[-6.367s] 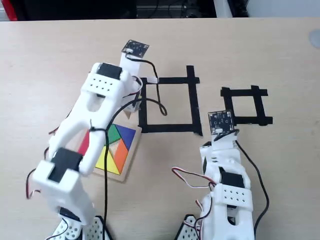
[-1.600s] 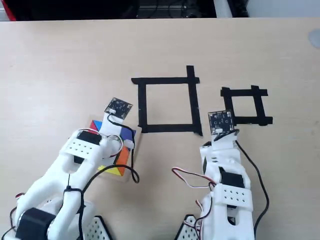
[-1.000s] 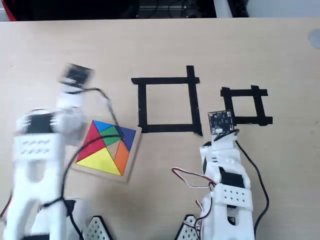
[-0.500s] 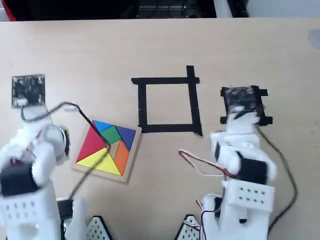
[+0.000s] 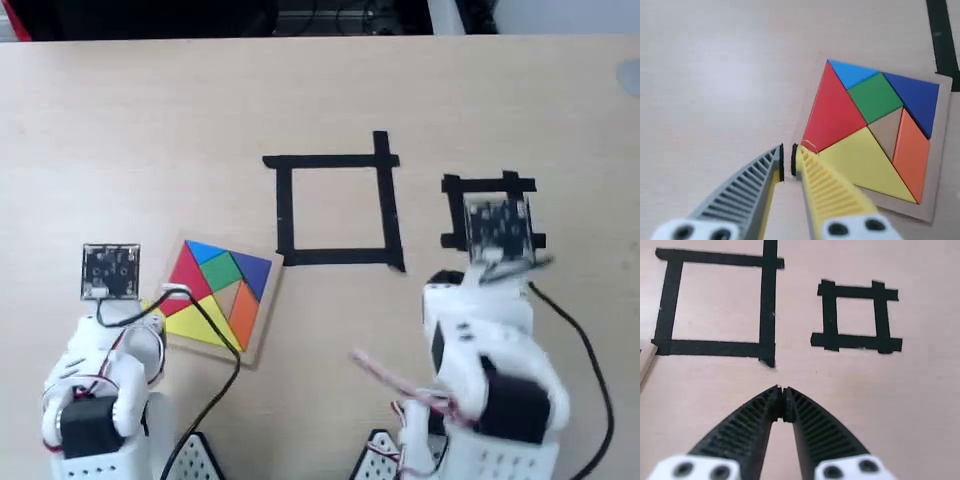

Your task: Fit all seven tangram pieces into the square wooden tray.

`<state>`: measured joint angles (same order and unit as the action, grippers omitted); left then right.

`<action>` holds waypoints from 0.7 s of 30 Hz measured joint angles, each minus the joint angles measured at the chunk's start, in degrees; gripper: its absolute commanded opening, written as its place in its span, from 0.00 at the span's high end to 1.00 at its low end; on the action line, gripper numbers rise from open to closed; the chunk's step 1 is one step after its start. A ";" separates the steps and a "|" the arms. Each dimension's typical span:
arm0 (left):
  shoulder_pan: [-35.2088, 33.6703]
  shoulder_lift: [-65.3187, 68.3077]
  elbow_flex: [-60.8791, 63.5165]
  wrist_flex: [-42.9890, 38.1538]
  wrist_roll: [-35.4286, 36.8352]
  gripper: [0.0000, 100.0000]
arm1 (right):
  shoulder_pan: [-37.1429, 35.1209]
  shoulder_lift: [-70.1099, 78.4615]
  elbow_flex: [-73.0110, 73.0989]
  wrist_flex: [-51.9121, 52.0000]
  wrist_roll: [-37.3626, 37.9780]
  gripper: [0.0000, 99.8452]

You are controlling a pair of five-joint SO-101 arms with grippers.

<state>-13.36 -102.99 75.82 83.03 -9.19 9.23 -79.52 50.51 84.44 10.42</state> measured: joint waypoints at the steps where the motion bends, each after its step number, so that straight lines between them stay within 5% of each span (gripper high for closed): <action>1: 0.00 -0.18 0.53 -0.09 0.00 0.87 | -0.26 -3.52 2.02 -0.88 0.00 0.99; 6: 5.36 1.85 4.57 -0.44 1.49 0.86 | -3.52 -18.55 18.46 -6.86 4.31 0.99; 15: 33.49 2.29 6.15 -0.79 2.20 0.86 | -3.78 -23.91 41.76 -16.35 5.71 0.99; 21: 37.01 6.77 8.70 -4.40 5.71 0.86 | -3.78 -23.91 45.98 -20.31 5.71 0.99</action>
<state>23.65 -96.22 84.53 78.64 -3.47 5.45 -103.43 96.48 64.13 16.13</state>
